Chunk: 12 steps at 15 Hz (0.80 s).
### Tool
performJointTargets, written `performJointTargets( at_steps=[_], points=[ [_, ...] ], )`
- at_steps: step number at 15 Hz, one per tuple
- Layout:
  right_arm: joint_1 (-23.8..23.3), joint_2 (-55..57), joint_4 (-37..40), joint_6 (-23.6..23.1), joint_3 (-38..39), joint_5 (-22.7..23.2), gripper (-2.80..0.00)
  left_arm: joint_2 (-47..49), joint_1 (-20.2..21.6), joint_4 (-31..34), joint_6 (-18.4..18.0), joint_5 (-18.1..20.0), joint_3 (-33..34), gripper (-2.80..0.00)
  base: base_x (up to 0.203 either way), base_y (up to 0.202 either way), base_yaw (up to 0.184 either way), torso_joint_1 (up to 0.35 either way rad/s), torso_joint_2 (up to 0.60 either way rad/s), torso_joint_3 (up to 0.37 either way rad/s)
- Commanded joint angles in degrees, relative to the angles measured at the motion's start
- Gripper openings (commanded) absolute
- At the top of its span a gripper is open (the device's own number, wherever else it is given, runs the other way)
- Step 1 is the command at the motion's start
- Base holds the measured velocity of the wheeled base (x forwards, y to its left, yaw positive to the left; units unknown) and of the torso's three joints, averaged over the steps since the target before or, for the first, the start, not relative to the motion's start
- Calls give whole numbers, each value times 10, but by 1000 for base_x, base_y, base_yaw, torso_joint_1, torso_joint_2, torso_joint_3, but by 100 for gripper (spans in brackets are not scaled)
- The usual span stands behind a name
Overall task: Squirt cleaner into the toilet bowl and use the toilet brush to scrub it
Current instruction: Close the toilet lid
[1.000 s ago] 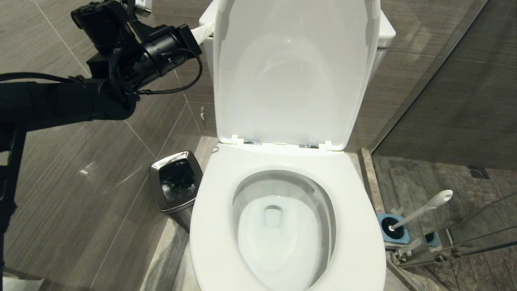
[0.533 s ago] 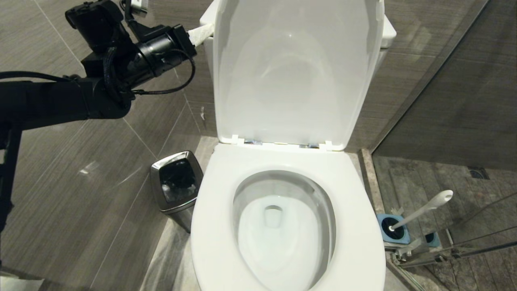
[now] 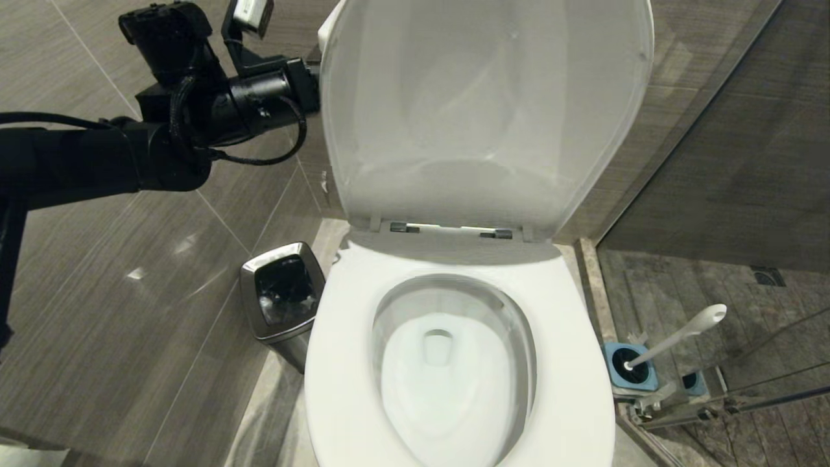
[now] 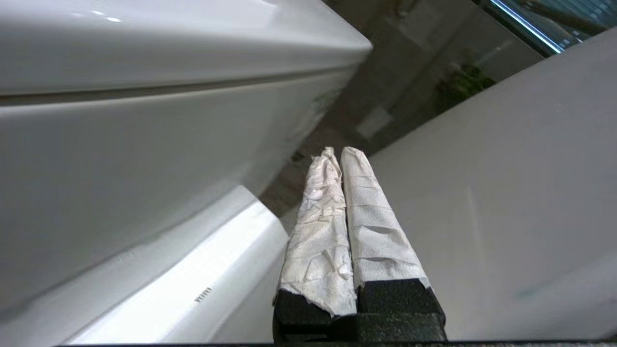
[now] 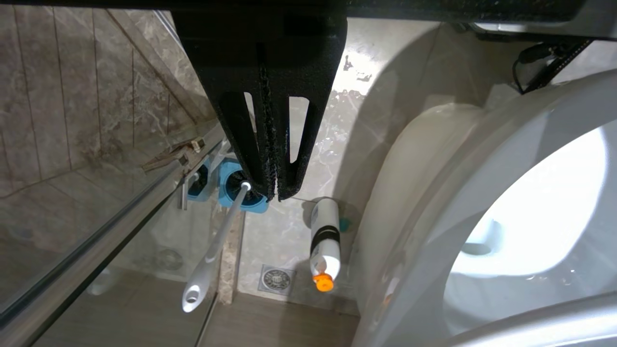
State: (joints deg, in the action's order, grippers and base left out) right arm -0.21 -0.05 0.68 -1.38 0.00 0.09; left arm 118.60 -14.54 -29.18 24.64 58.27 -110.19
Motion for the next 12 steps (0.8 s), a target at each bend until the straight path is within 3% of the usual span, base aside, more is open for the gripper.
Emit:
performJointTargets(
  at_steps=[1, 4, 9, 12],
  points=[
    [0, 0, 0, 0, 0, 0, -280, -27, 10, 3, 3, 60, 23, -280, 0, 0, 0, 0, 0, 0],
    [0, 0, 0, 0, 0, 0, -280, -65, 31, 51, 1, 114, 52, -280, 0, 0, 0, 0, 0, 0],
    [0, 0, 0, 0, 0, 0, -280, -126, 86, 68, 11, 124, 44, -280, 0, 0, 0, 0, 0, 0],
    [0, 0, 0, 0, 0, 0, -280, -151, 108, 73, 67, 174, 64, -280, 0, 0, 0, 0, 0, 0]
  ],
)
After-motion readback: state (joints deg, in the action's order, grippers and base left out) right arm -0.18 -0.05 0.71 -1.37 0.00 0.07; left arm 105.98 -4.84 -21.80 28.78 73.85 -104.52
